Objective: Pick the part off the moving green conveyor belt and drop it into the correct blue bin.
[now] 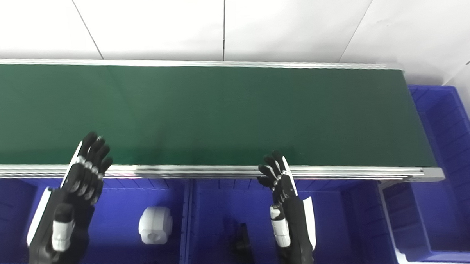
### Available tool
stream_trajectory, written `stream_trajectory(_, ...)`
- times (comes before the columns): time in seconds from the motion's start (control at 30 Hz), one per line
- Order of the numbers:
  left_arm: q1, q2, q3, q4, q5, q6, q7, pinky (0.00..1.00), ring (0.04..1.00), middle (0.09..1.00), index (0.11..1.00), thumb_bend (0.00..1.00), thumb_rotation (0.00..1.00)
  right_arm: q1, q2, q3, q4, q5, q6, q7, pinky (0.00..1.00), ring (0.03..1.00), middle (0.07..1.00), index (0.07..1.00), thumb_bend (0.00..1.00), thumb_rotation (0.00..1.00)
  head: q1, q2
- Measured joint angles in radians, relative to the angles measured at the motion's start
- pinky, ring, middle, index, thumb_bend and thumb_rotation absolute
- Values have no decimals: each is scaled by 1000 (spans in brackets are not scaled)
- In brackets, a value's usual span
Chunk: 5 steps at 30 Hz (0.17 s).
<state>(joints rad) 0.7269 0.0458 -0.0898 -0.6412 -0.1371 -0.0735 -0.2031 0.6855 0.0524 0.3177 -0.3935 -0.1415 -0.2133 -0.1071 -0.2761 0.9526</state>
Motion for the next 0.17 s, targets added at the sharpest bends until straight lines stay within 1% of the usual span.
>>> stream_trajectory(0.07, 6, -6, -6, 21, 4, -32, 8, 1000, 1000, 1000, 1000, 715, 893, 0, -1, 0, 0, 0, -9, 4, 855, 880, 926, 962, 915, 999, 9, -5)
stream_trajectory(0.17, 1, -26, -15, 73, 11, -46, 18, 1000, 1000, 1000, 1000, 696, 894, 0, -2, -1, 1, -1, -18, 5, 868, 893, 936, 965, 915, 1000, 15, -6)
